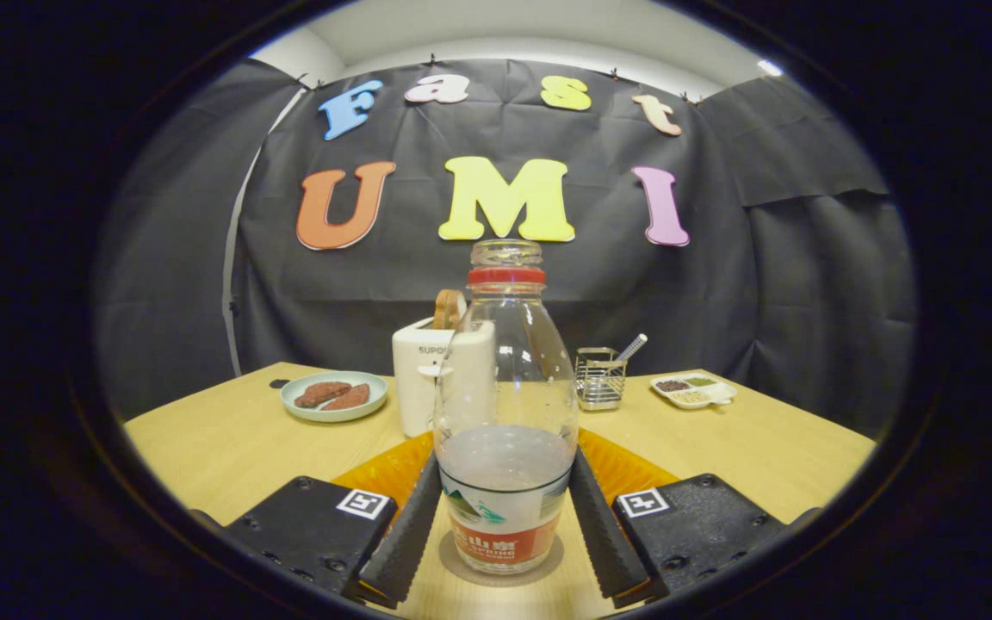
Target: Take the bottle from table, then pour the juice into the cup, finally place the bottle on the coaster
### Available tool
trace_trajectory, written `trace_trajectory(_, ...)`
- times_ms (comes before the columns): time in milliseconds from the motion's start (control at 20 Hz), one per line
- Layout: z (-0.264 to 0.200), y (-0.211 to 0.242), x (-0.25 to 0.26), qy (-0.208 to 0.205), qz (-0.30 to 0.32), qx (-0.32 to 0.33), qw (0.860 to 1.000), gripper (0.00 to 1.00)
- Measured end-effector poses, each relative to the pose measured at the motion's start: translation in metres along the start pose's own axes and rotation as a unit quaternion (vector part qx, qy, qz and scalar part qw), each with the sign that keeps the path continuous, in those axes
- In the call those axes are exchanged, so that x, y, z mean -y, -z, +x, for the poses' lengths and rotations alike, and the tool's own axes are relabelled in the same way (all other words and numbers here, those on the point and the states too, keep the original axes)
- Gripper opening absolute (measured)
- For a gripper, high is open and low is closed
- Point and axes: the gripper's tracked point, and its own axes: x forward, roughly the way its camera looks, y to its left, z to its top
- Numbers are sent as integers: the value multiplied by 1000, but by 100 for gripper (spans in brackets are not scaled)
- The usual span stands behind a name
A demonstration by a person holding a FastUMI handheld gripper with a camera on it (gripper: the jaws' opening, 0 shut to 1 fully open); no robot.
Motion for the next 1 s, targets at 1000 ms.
trace_trajectory(1000,-4,-8,4,-2,15,9,1000,100)
